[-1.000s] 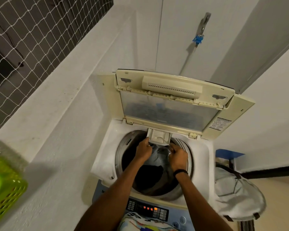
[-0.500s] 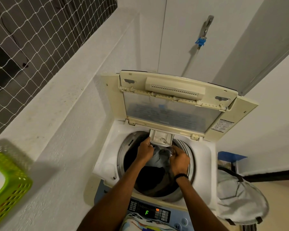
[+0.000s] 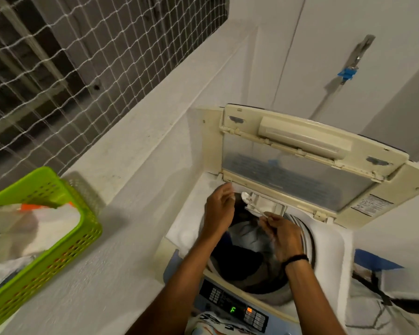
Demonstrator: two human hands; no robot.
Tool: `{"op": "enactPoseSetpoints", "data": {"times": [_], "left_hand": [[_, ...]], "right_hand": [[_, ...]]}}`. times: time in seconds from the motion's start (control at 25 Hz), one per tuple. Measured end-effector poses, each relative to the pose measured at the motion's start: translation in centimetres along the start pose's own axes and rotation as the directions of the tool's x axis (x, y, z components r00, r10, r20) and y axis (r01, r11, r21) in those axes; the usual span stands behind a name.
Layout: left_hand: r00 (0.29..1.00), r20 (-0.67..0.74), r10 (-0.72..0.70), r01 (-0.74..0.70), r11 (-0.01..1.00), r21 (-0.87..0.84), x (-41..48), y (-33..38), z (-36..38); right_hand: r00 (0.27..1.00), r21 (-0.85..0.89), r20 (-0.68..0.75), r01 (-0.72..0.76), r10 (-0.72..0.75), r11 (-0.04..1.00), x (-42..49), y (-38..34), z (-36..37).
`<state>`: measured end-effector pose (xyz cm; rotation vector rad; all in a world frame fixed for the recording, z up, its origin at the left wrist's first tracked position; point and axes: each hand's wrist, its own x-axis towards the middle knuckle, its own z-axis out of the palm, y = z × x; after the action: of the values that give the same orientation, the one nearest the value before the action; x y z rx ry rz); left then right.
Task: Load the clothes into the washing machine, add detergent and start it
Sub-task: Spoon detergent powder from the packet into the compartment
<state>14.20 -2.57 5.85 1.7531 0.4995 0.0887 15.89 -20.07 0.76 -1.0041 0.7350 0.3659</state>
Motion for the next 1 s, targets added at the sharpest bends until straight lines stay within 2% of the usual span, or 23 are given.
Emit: {"op": "enactPoseSetpoints", "data": {"times": [0.16,0.32,0.44,0.56,0.68,0.76,0.84,0.92,1.0], "left_hand": [[0.987,-0.144,0.066,-0.088,0.984,-0.153,-2.2,3.9,-6.5],[0.948,-0.315,0.053,-0.156,0.938,-0.311,-5.1,7.1,-13.7],[0.904,-0.426,0.044,-0.205,0.918,-0.339,-8.7,9.9,-18.5],[0.818,-0.569,0.084,-0.272,0.928,-0.254,-12.3,11.0,-22.7],[0.662,-0.737,0.136,-0.299,0.95,-0.093,-15.5,10.7,-26.6],[0.557,-0.813,0.17,-0.243,0.969,0.036,-17.4,9.8,-29.1],[0.505,-0.841,0.193,-0.116,0.981,0.155,-18.6,8.5,-31.0],[0.511,-0.835,0.206,0.055,0.961,0.271,-19.2,7.2,-32.1],[0.581,-0.797,0.164,0.2,0.921,0.335,-19.1,6.6,-32.2]], "right_hand": [[0.964,-0.136,0.264,0.026,0.011,0.99,-3.6,-0.4,5.3],[0.909,-0.196,0.412,0.018,0.066,0.98,-7.7,-0.7,10.9],[0.858,-0.241,0.502,0.019,0.108,0.97,-10.5,-0.5,14.6],[0.793,-0.272,0.591,0.02,0.15,0.962,-13.3,-0.4,17.8],[0.716,-0.338,0.675,0.083,0.18,0.937,-16.3,-0.7,20.9],[0.667,-0.402,0.722,0.19,0.183,0.895,-18.3,-0.9,23.1],[0.594,-0.446,0.788,0.366,0.164,0.817,-20.2,-0.9,25.3],[0.516,-0.466,0.841,0.543,0.16,0.699,-21.6,-0.5,27.6],[0.458,-0.467,0.876,0.73,0.15,0.499,-22.6,0.3,29.8]]}}
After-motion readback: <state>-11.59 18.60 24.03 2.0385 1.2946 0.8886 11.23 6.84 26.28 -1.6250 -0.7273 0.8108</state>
